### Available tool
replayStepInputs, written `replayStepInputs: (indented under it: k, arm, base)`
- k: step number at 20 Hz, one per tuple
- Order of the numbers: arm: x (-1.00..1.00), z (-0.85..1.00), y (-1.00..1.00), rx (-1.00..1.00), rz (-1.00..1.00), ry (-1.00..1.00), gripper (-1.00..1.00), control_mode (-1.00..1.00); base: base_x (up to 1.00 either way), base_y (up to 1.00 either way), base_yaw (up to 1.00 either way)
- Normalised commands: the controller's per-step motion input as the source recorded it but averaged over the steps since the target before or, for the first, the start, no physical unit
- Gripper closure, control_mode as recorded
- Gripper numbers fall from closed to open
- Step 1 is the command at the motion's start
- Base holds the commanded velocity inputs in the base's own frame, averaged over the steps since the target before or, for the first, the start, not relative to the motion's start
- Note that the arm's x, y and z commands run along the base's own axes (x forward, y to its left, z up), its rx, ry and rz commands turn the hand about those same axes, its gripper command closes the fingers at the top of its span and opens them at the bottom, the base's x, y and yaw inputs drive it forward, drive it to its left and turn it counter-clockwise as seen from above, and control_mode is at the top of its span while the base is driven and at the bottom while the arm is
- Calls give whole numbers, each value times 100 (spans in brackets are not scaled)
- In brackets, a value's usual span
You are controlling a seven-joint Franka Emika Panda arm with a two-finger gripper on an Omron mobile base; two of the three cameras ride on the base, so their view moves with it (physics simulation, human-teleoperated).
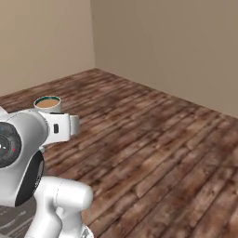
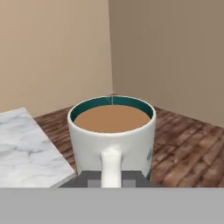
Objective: Pick the cup of tea, navigate to the dining table, and place it on the saucer.
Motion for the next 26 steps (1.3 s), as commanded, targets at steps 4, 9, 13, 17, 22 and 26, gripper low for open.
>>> replayStepInputs:
  k: [4, 9, 13, 17, 22, 26]
  arm:
    - [0, 0, 0, 0, 0, 0, 100, 100]
    - [0, 0, 0, 0, 0, 0, 100, 100]
    - [0, 0, 0, 0, 0, 0, 100, 100]
    - [0, 0, 0, 0, 0, 0, 100, 100]
    - [0, 0, 0, 0, 0, 0, 100, 100]
    - [0, 0, 0, 0, 0, 0, 100, 100]
  base:
    - [100, -1, 36]
    - [99, -6, 38]
    - [92, -14, 39]
    - [89, -9, 39]
    - [76, -36, 34]
    - [76, -55, 35]
